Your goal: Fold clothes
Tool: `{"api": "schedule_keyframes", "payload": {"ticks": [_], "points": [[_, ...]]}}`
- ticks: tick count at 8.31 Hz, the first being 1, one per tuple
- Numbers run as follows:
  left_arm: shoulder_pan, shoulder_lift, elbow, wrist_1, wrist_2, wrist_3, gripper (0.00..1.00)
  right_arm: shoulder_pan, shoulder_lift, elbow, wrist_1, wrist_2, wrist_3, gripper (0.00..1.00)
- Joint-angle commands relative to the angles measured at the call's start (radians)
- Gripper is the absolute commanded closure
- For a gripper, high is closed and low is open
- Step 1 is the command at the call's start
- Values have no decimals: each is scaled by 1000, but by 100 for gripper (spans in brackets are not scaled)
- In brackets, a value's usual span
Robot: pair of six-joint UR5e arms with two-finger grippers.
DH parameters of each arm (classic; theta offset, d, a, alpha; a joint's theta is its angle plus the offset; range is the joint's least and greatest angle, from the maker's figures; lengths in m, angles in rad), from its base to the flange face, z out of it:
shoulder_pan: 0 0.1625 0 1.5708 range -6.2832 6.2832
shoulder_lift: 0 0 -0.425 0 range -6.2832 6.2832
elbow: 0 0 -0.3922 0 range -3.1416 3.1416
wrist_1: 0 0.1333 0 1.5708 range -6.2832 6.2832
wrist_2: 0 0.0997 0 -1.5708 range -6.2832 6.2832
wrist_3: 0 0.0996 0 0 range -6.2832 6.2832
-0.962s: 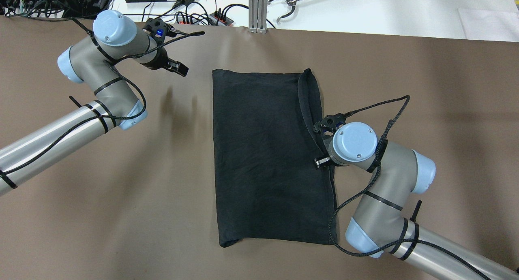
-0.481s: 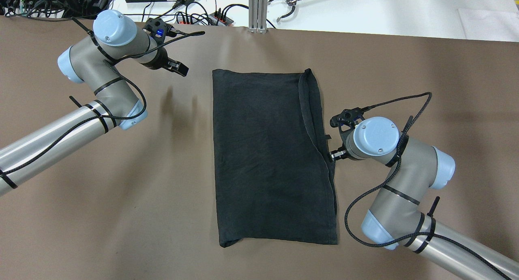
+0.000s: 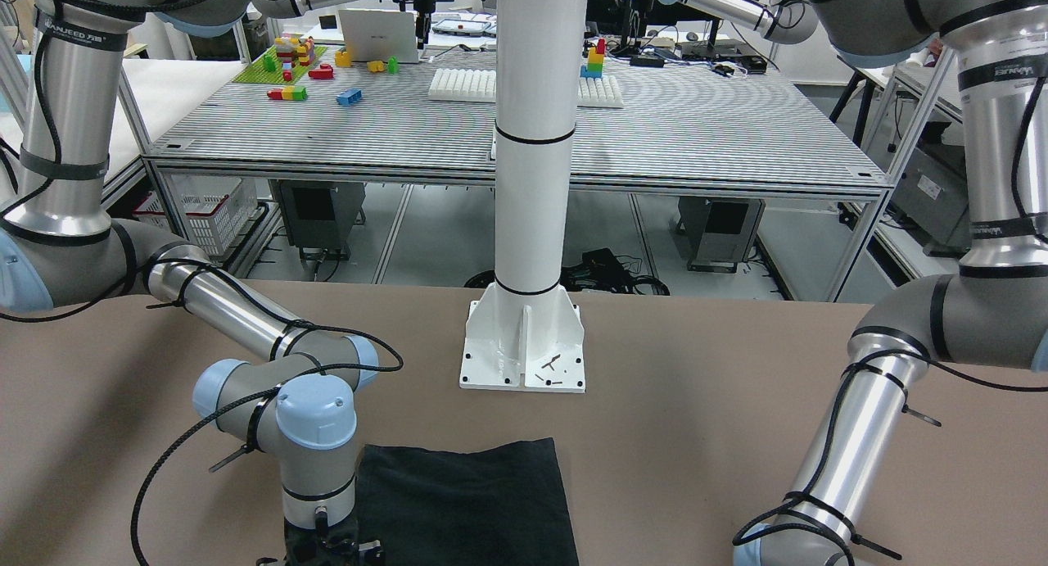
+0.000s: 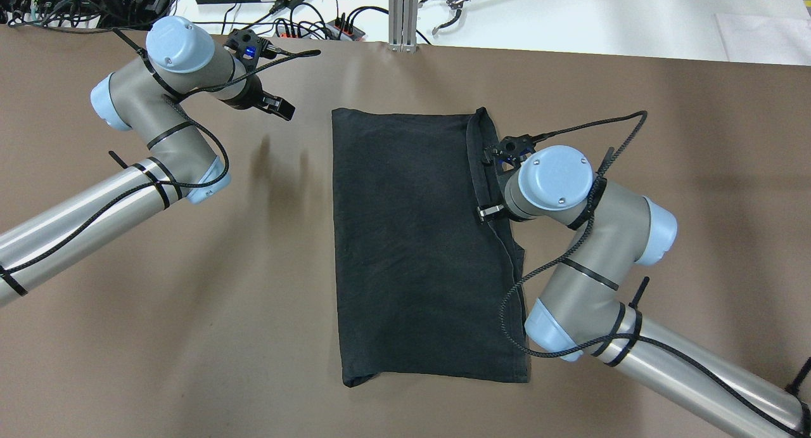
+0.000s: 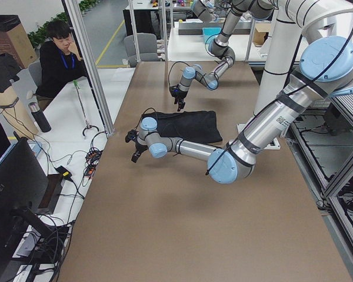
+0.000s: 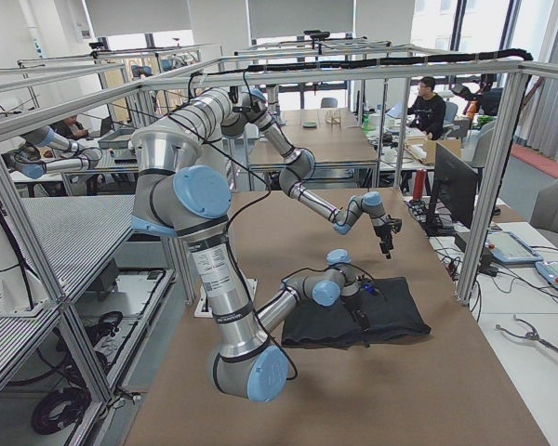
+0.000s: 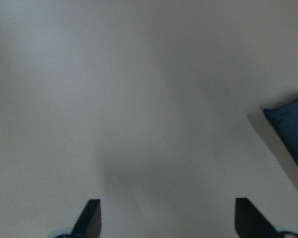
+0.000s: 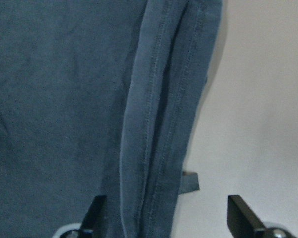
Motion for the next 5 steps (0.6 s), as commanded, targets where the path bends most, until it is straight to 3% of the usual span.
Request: {"api": "schedule_keyframes", "payload": {"ticks": [1, 5], "points": [[2, 1, -1, 0, 0, 0, 5, -13, 136, -168, 7, 3, 67, 10], [2, 1, -1, 0, 0, 0, 5, -19, 130, -225, 8, 0, 50, 7]]}}
